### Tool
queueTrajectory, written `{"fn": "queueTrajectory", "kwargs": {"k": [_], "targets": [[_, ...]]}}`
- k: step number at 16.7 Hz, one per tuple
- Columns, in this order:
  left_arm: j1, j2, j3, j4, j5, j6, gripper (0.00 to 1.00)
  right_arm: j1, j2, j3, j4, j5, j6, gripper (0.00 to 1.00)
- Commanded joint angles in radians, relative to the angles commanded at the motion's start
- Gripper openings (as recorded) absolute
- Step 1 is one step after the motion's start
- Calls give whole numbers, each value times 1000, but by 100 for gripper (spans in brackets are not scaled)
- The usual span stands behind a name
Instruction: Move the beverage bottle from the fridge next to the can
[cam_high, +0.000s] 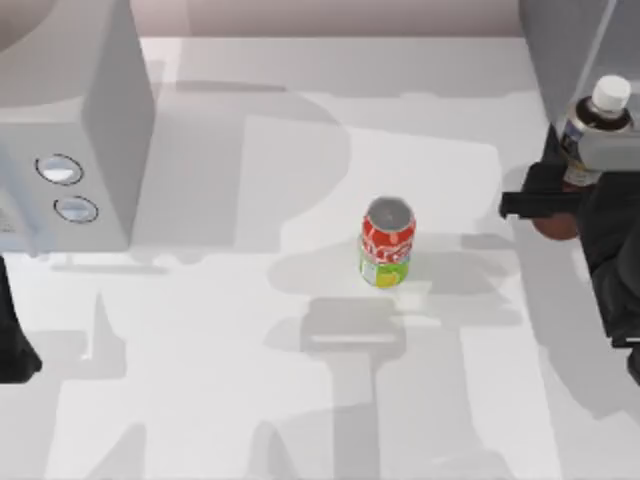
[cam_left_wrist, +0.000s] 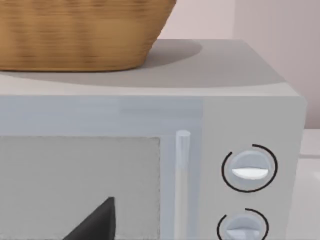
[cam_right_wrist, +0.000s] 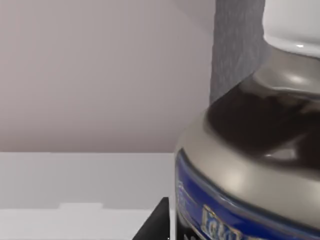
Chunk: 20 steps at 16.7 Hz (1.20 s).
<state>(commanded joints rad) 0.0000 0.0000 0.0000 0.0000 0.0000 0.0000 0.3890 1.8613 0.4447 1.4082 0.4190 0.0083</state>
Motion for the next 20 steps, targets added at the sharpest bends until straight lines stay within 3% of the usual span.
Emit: {"fn": "queueTrajectory", "kwargs": {"k": [4,14,20], "targets": [[0,0,0,0,0,0,100,95,3,-45,52,96,-1,0],[0,0,0,0,0,0,100,95,3,-45,52,96,-1,0],[0,0,0,0,0,0,100,95,3,-45,52,96,-1,45]]}}
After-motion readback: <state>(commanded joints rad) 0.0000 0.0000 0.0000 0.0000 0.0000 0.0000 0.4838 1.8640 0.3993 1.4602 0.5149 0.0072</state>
